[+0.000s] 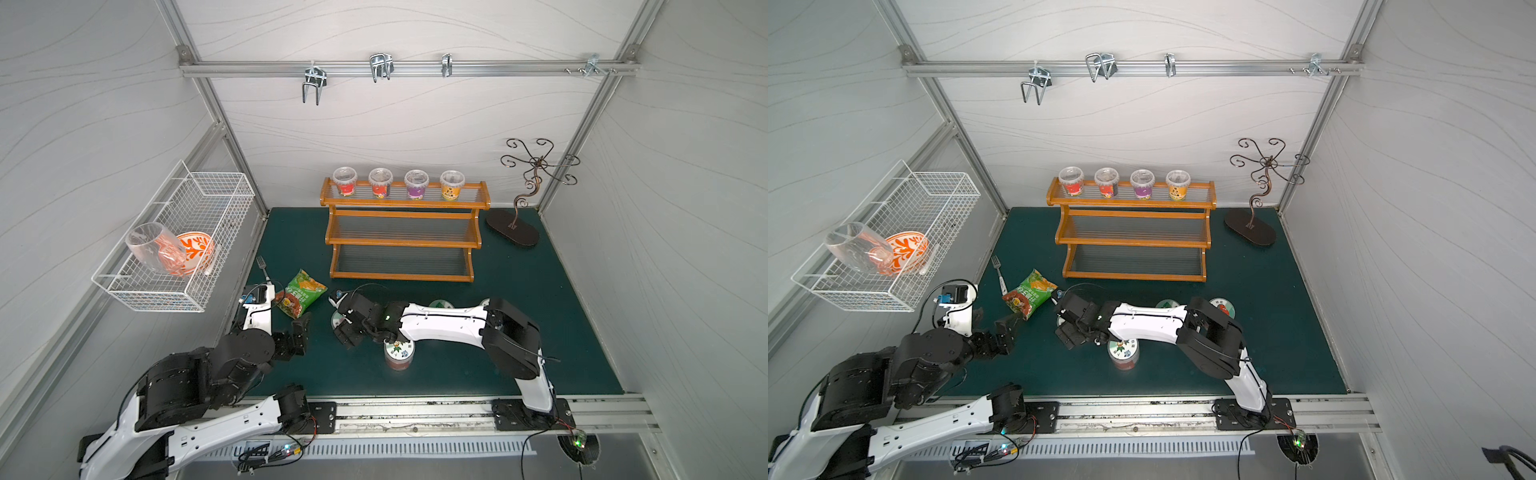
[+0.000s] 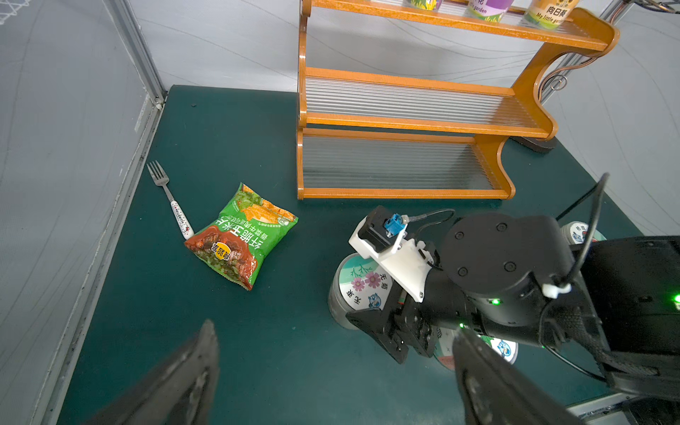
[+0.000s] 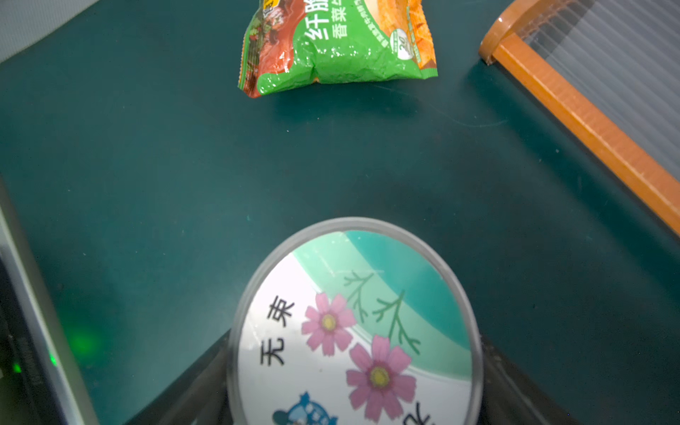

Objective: Place the seed container on the shelf
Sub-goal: Pick up the seed jar at the center of the board.

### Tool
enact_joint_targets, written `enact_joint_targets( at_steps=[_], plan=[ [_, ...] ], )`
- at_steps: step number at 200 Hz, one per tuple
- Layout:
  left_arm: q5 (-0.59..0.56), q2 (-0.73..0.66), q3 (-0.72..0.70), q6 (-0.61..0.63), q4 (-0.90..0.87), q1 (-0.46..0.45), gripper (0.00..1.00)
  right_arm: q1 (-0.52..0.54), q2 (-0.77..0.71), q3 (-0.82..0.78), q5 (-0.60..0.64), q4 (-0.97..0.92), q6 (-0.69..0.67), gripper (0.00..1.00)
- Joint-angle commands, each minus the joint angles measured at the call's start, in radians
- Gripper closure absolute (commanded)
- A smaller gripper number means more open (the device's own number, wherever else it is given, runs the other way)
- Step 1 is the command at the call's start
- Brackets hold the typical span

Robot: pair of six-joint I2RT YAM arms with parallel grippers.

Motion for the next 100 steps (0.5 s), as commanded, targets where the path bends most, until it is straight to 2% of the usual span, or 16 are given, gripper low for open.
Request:
enact_joint_targets(
  at_steps=[1, 48, 100],
  plan=[
    [-0.015, -0.017, -0.008, 0.004, 0.039, 0.003, 0.0, 0.0, -0.015, 0.002, 0.021, -0.017, -0.004, 0.23],
    [0.001, -0.038, -0.052, 0.058, 0.084, 0.004, 0.0, -0.005, -0.097, 0.0, 0.061, -0.071, -0.046, 0.36],
    [0.114, -0.096, -0.158, 0.291, 0.32, 0.003, 0.0, -0.067, -0.282, 0.011, 0.067, -0.212, -0.053, 0.39]
  ],
)
